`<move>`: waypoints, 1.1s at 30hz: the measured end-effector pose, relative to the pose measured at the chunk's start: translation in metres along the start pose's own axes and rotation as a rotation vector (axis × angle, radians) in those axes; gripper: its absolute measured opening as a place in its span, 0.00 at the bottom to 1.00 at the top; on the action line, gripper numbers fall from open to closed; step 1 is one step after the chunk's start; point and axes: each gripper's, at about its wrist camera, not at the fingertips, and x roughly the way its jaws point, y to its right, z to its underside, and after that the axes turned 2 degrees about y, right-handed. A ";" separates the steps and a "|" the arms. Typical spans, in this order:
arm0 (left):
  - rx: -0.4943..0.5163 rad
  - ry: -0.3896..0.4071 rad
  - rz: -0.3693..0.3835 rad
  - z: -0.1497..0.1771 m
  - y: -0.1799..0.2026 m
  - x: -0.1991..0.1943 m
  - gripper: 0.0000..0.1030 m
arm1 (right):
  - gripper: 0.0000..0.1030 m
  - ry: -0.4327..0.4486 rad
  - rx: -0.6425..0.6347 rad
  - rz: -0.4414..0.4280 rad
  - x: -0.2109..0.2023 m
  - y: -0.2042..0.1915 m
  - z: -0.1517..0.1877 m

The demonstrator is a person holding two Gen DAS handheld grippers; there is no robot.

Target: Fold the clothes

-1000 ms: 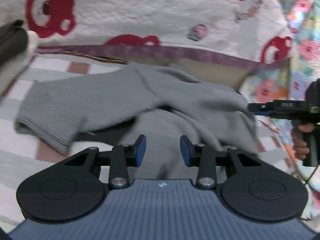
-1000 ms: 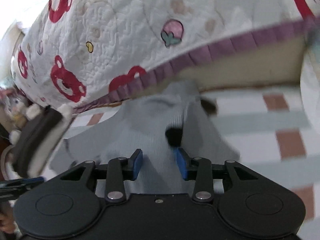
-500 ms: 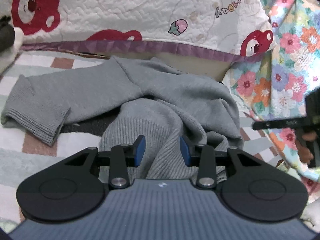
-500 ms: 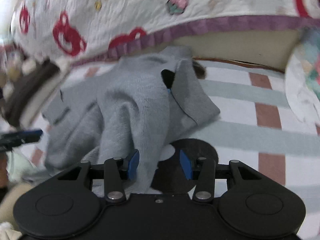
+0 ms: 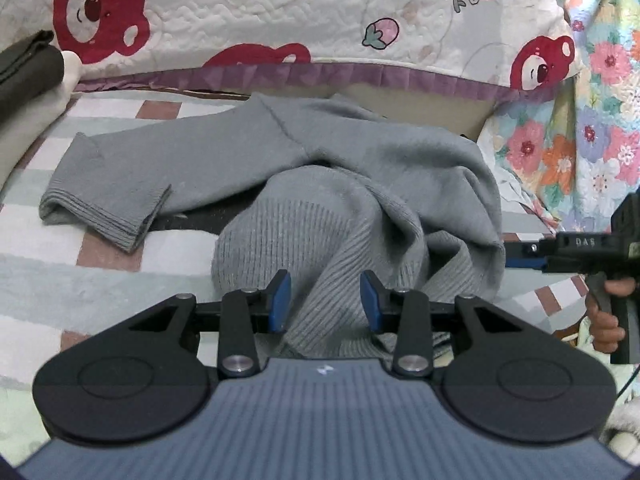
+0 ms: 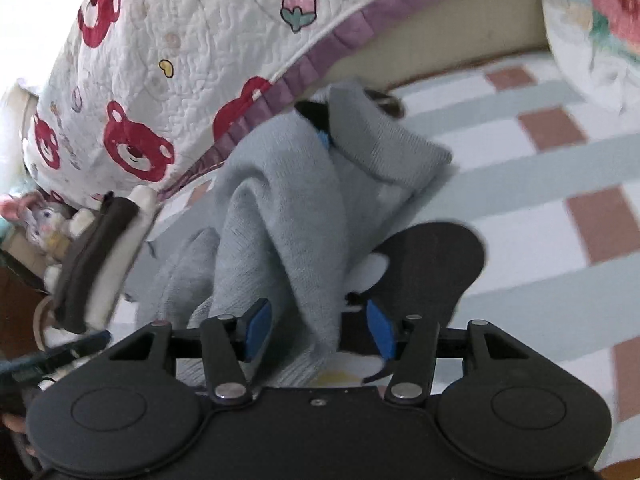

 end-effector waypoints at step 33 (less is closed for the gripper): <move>0.044 0.227 0.079 -0.080 -0.010 -0.018 0.03 | 0.07 0.273 -0.147 -0.103 -0.031 -0.076 -0.086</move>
